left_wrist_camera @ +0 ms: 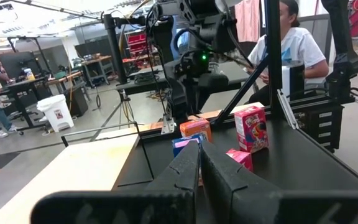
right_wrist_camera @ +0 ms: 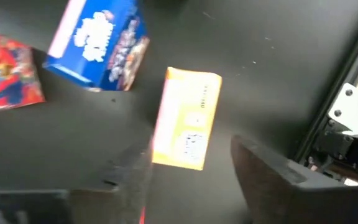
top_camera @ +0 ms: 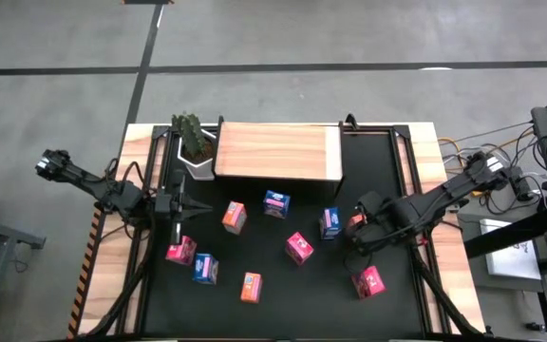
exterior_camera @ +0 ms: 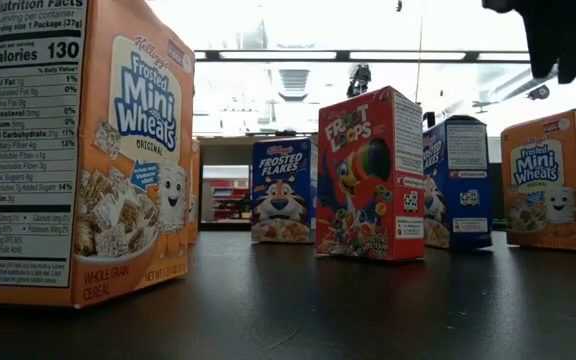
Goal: Stack cereal on shelf
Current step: Put the top right orange cereal box on the shelf
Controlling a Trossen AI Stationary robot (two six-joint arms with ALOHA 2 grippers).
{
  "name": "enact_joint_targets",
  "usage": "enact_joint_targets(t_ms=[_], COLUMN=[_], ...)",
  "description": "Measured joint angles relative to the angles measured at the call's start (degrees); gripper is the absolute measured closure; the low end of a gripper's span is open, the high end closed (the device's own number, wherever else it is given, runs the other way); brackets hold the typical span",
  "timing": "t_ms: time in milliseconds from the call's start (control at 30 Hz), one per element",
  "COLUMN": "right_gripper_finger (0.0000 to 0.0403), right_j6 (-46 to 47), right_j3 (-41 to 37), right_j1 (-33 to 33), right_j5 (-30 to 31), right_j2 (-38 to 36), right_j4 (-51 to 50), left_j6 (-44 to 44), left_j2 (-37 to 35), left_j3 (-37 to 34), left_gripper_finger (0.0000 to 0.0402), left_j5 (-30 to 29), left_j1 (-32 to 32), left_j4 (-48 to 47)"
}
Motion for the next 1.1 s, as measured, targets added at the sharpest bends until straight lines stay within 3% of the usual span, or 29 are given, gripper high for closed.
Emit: enact_joint_targets(t_ms=[267,533,700,1100], right_gripper_finger=[0.0105,0.0099,0.012,0.0234], right_j6=[0.8,0.8,0.8,0.3], right_j3=[-4.5,-10.4,-13.3,-14.7], right_j1=[-0.1,-0.3,-0.3,-0.3], right_j5=[0.6,1.7,2.0,2.0], right_j2=[0.1,0.3,0.3,0.3], right_j4=[4.5,10.1,12.9,14.7], left_j6=[0.8,0.8,0.8,1.5], left_j2=[0.7,1.2,1.2,1.1], left_j3=[-0.3,-0.3,-0.2,-0.2], left_gripper_finger=[0.0402,0.0402,0.0402,0.0402], left_j5=[0.0,0.0,0.0,0.0], left_j1=[0.0,0.0,0.0,0.0], left_j4=[-0.6,-0.6,-0.6,-0.3])
